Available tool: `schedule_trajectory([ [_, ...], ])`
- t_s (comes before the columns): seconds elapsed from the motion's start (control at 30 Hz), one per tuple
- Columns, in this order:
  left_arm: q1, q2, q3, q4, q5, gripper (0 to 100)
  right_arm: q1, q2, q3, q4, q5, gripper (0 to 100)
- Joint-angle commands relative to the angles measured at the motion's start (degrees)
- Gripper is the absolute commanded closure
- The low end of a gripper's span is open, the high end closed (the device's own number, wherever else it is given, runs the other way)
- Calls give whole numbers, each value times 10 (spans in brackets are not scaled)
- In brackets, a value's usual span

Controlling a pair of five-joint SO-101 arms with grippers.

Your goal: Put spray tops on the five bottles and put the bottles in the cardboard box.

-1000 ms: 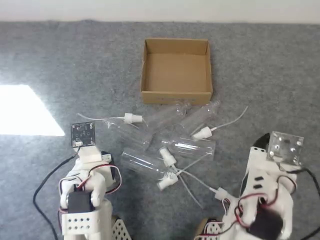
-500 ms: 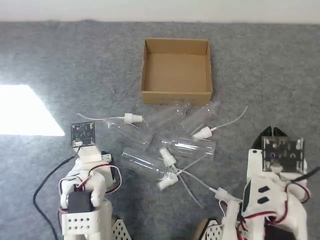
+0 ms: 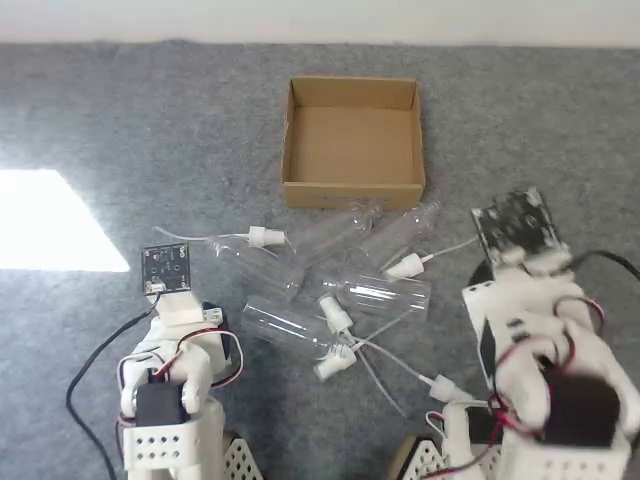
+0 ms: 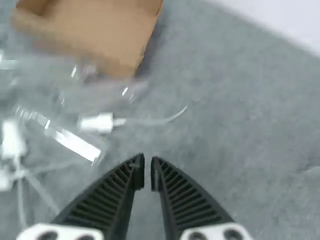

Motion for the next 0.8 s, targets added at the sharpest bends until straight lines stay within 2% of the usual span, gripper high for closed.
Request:
schedule_trajectory([
  [0.0, -4, -9, -6, 2, -4, 980, -38, 65, -30, 9, 10, 916],
  [0.17, -4, -9, -6, 2, -4, 980, -86, 112, -30, 6, 10, 872],
  [0.57, -4, -9, -6, 2, -4, 980, -214, 243, -30, 3, 18, 868],
  [0.77, -4, -9, -6, 2, -4, 980, -262, 293, -30, 0, 34, 766],
])
